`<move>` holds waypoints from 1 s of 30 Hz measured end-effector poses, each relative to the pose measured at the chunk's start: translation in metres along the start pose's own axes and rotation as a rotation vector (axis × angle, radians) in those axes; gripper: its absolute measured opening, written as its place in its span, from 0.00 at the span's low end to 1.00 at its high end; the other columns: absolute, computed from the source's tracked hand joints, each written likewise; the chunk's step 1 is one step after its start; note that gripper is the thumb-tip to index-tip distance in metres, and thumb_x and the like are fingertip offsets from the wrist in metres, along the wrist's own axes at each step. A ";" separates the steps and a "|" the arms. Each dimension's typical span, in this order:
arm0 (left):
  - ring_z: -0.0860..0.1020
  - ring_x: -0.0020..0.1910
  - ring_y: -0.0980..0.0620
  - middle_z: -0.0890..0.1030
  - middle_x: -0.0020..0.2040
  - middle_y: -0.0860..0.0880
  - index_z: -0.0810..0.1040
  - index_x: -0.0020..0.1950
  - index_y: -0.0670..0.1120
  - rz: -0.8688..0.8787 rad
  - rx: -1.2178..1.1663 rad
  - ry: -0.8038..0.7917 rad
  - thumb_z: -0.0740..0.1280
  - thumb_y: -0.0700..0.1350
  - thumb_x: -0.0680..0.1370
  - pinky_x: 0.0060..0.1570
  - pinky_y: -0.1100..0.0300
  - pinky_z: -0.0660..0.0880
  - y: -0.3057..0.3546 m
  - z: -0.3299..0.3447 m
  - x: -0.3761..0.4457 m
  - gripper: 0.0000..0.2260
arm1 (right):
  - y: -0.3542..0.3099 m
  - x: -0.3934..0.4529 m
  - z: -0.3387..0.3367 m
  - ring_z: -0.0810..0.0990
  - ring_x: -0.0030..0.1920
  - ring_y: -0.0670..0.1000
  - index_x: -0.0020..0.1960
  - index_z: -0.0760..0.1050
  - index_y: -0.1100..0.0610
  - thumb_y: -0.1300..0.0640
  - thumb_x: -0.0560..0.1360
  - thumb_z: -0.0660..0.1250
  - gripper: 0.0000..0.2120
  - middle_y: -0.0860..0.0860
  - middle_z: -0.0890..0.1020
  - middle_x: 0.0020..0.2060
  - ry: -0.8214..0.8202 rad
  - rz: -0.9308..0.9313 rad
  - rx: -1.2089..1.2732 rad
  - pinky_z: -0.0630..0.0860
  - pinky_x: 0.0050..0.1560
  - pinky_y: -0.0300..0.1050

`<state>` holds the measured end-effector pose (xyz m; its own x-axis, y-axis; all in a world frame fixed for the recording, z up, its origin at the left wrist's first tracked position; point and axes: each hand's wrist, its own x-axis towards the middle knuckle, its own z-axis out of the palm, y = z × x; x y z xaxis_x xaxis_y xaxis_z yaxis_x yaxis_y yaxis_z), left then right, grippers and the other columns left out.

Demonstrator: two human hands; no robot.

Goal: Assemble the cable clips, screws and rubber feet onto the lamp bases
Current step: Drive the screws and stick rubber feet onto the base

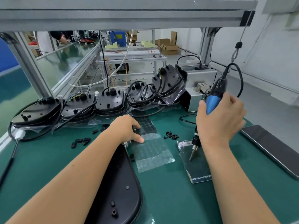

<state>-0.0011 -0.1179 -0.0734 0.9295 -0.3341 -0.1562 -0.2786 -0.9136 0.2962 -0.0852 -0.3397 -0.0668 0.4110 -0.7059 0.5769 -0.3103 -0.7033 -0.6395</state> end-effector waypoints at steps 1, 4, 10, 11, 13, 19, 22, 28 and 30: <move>0.76 0.62 0.49 0.78 0.65 0.51 0.78 0.65 0.53 0.003 0.001 0.010 0.78 0.56 0.66 0.57 0.58 0.72 0.000 0.000 0.001 0.28 | -0.003 -0.002 -0.001 0.68 0.63 0.61 0.69 0.69 0.59 0.47 0.75 0.68 0.27 0.58 0.71 0.66 0.035 -0.033 0.017 0.64 0.59 0.57; 0.79 0.52 0.50 0.82 0.56 0.51 0.81 0.61 0.50 0.021 0.021 0.057 0.76 0.54 0.69 0.51 0.59 0.74 0.003 0.000 0.003 0.21 | -0.014 -0.015 -0.001 0.72 0.61 0.59 0.64 0.75 0.61 0.56 0.75 0.68 0.19 0.59 0.75 0.61 0.080 -0.278 0.206 0.64 0.60 0.48; 0.78 0.41 0.49 0.78 0.37 0.52 0.84 0.47 0.47 0.110 -0.012 0.149 0.77 0.51 0.69 0.42 0.58 0.75 0.005 0.006 0.000 0.12 | -0.029 -0.048 0.023 0.75 0.56 0.52 0.57 0.81 0.55 0.58 0.77 0.68 0.10 0.51 0.80 0.52 -0.609 -0.673 0.299 0.70 0.58 0.44; 0.78 0.42 0.49 0.80 0.38 0.51 0.84 0.47 0.47 0.129 -0.024 0.145 0.77 0.52 0.69 0.44 0.57 0.76 0.005 0.006 -0.001 0.12 | -0.029 -0.051 0.028 0.74 0.56 0.53 0.57 0.82 0.54 0.57 0.77 0.68 0.10 0.51 0.80 0.52 -0.673 -0.715 0.252 0.70 0.57 0.45; 0.77 0.42 0.49 0.80 0.40 0.50 0.84 0.47 0.46 0.167 -0.012 0.116 0.77 0.53 0.69 0.45 0.56 0.76 0.005 0.007 -0.002 0.13 | -0.031 -0.055 0.036 0.72 0.56 0.53 0.58 0.81 0.52 0.55 0.77 0.67 0.11 0.50 0.80 0.52 -0.734 -0.749 0.158 0.71 0.55 0.48; 0.70 0.34 0.50 0.70 0.31 0.52 0.68 0.29 0.52 0.191 0.103 0.073 0.75 0.54 0.71 0.32 0.59 0.64 0.008 0.006 -0.001 0.18 | -0.032 -0.057 0.047 0.69 0.57 0.51 0.60 0.79 0.49 0.52 0.78 0.65 0.12 0.48 0.77 0.52 -0.788 -0.729 0.012 0.71 0.52 0.45; 0.69 0.33 0.51 0.69 0.30 0.52 0.66 0.28 0.51 0.199 0.114 0.077 0.74 0.53 0.71 0.29 0.60 0.61 0.008 0.006 -0.002 0.20 | -0.032 -0.058 0.049 0.70 0.55 0.52 0.58 0.80 0.49 0.52 0.78 0.66 0.10 0.49 0.77 0.51 -0.778 -0.724 -0.002 0.70 0.50 0.45; 0.74 0.37 0.50 0.75 0.34 0.52 0.75 0.36 0.51 0.223 0.064 0.123 0.75 0.52 0.70 0.31 0.61 0.63 0.009 0.008 -0.005 0.11 | -0.033 -0.061 0.049 0.72 0.52 0.52 0.51 0.80 0.53 0.54 0.77 0.68 0.05 0.50 0.77 0.48 -0.766 -0.678 0.024 0.67 0.46 0.44; 0.74 0.39 0.50 0.77 0.36 0.52 0.78 0.39 0.51 0.229 0.060 0.129 0.75 0.52 0.70 0.31 0.61 0.63 0.009 0.008 -0.005 0.08 | -0.034 -0.062 0.048 0.72 0.51 0.52 0.49 0.79 0.53 0.55 0.76 0.69 0.04 0.50 0.78 0.47 -0.752 -0.664 0.042 0.66 0.45 0.43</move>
<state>-0.0099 -0.1266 -0.0780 0.8628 -0.5046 0.0308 -0.4951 -0.8310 0.2534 -0.0586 -0.2680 -0.1053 0.9293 0.0753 0.3615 0.2031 -0.9219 -0.3301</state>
